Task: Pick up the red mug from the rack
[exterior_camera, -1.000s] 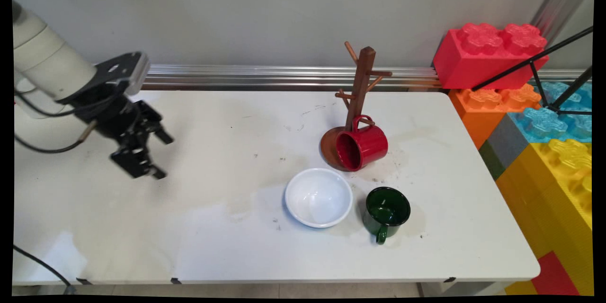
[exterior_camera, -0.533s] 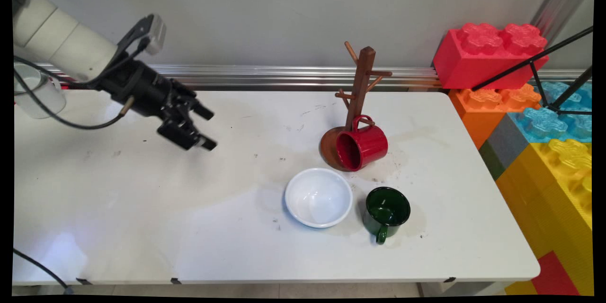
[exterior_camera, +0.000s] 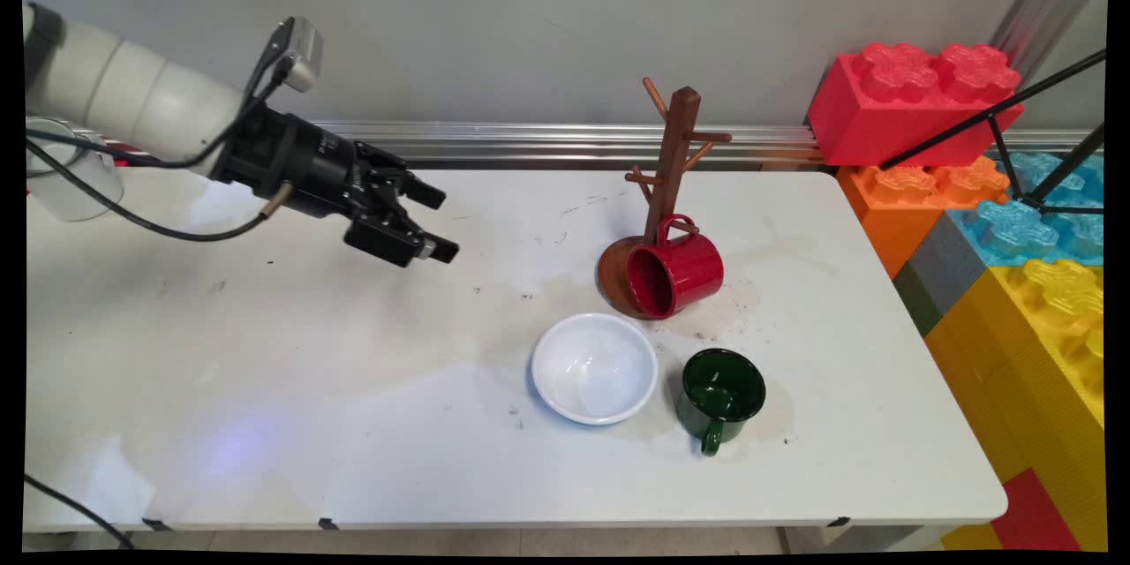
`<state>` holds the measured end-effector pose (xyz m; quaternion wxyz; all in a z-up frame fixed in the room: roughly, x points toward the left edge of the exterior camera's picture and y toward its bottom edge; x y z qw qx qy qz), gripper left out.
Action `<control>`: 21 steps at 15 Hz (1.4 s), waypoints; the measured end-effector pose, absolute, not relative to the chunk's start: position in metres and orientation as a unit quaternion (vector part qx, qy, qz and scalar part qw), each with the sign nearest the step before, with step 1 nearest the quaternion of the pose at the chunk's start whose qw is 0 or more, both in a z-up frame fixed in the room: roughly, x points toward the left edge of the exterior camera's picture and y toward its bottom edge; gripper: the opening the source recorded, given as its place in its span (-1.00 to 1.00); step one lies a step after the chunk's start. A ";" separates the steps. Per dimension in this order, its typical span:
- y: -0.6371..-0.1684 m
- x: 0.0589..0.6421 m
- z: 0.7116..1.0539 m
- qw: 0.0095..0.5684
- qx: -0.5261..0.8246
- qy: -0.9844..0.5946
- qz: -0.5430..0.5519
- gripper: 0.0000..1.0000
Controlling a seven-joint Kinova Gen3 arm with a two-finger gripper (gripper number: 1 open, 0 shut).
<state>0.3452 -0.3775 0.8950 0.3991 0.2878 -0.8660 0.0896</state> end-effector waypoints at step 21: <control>-0.364 0.237 0.800 0.455 0.404 -0.790 0.077 1.00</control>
